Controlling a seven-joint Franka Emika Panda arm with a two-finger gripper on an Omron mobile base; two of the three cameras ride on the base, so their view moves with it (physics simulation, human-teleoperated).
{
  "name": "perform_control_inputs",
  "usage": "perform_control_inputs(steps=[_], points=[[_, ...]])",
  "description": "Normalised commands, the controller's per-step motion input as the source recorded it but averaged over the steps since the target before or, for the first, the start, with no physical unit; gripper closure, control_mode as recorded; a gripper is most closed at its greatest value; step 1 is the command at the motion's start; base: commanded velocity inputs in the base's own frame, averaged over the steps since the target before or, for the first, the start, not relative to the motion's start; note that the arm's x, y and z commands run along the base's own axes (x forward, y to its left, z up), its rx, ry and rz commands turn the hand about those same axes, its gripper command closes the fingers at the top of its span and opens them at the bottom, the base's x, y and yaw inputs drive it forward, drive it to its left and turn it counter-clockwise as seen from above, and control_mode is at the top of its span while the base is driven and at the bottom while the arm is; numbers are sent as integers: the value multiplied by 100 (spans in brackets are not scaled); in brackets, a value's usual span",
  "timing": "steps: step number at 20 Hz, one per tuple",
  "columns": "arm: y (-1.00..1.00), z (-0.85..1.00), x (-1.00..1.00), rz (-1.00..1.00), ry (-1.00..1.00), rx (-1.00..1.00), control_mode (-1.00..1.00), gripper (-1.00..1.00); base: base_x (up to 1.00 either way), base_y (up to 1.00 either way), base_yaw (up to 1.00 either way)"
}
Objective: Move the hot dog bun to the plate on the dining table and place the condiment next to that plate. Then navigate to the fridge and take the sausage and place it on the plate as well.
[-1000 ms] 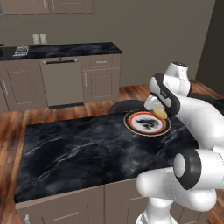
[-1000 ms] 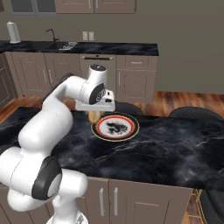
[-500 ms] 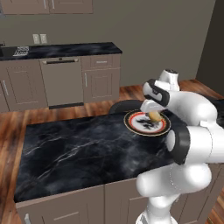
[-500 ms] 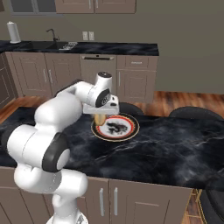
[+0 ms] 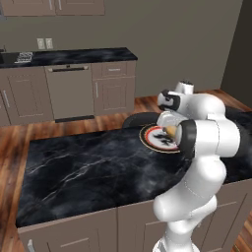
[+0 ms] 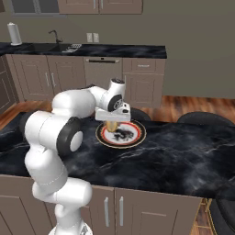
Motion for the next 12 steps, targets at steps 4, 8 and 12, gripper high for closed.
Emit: perform_control_inputs(steps=[4, 8, 12], points=[[-17, -34, 50, 0, 12, 0, -100, 100, 0, 0, 0], [-14, -37, 48, 0, 13, 0, -100, 100, 0, 0, 0], [-10, -35, 39, 0, 13, 0, -100, 100, 0, 0, 0]])
